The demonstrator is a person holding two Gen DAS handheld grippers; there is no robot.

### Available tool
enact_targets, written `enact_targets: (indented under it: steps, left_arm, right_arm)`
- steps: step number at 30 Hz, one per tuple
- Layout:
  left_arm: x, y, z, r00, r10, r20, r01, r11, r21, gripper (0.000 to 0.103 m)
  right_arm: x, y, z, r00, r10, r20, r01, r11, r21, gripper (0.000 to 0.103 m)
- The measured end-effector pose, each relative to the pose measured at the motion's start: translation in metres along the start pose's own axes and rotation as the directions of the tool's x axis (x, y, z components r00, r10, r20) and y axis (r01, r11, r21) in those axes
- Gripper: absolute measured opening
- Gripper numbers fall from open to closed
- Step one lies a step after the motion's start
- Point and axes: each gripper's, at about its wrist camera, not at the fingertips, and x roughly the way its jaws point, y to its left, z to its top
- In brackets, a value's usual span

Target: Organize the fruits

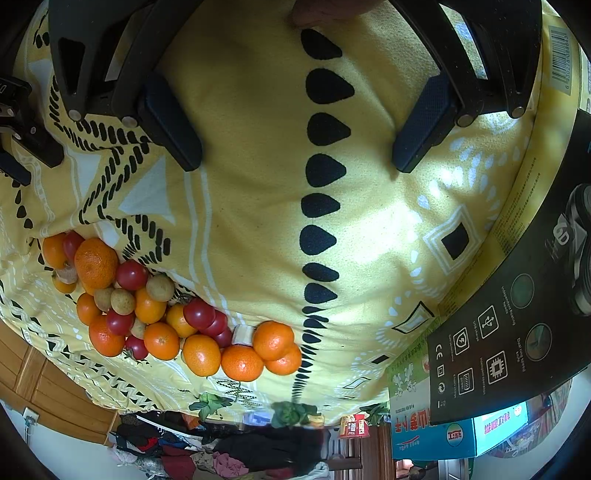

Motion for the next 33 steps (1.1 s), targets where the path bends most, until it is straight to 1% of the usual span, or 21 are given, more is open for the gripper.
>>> enact_targets:
  steps: [21, 33]
  left_arm:
    - [0.0008, 0.0008, -0.0001, 1.000, 0.002, -0.003, -0.002, 1.000, 0.004, 0.103]
    - [-0.0021, 0.0021, -0.0014, 1.000, -0.009, 0.004, 0.009, 1.000, -0.003, 0.103]
  right_arm:
    - [-0.0001, -0.0002, -0.0001, 1.000, 0.000, -0.002, 0.000, 1.000, -0.001, 0.103]
    - [-0.0002, -0.0004, -0.0003, 1.000, 0.000, -0.002, 0.000, 1.000, -0.001, 0.103]
